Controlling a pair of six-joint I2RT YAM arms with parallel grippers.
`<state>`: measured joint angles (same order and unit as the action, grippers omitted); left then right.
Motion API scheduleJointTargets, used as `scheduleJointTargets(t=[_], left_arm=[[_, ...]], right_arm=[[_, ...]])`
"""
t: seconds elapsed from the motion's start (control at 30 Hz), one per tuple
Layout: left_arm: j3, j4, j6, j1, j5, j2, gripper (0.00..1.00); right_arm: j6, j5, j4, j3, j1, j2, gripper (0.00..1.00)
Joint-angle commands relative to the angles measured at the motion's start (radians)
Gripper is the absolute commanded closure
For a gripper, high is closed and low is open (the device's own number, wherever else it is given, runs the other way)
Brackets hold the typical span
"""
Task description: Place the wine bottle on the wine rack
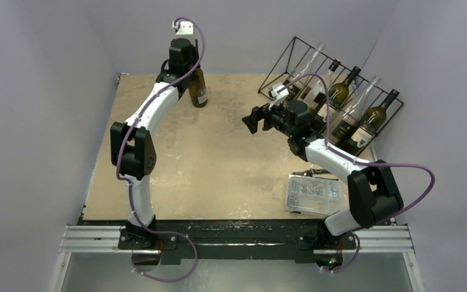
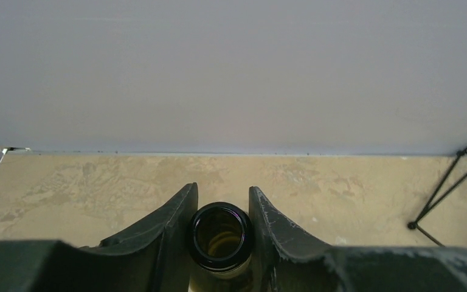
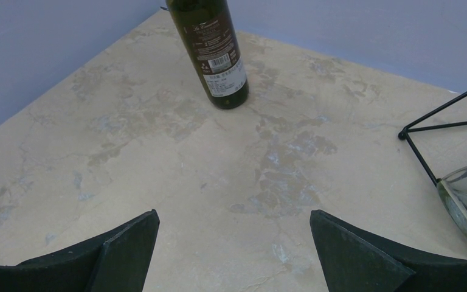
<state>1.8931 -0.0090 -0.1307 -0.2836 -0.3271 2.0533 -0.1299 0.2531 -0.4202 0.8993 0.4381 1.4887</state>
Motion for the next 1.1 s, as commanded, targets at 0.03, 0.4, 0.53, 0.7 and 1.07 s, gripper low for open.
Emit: scheduleJointTargets(t=[0.03,0.4,0.53,0.7,1.07], left_arm=[[-0.078,-0.168,0.018,-0.006,0.149,-0.174,1.0],[-0.401,-0.192,0.056,-0.2,0.235,-0.481,1.0],[-0.471,-0.214,-0.034,-0.239,0.297,-0.555,1.0],[-0.494,-0.27,-0.054,-0.292,0.344,-0.588,1.0],[-0.515,-0.333,-0.085,-0.331,0.33,-0.633,0.7]], right_arm=[[0.021,0.002,-0.033,0.002,-0.002,-0.024,0.01],[0.023,0.006,-0.02,0.007,-0.001,-0.019,0.01],[0.02,0.01,-0.026,0.003,0.0,-0.03,0.01],[0.015,0.034,-0.031,0.001,0.0,-0.035,0.01],[0.012,0.039,-0.04,-0.008,0.0,-0.047,0.01]])
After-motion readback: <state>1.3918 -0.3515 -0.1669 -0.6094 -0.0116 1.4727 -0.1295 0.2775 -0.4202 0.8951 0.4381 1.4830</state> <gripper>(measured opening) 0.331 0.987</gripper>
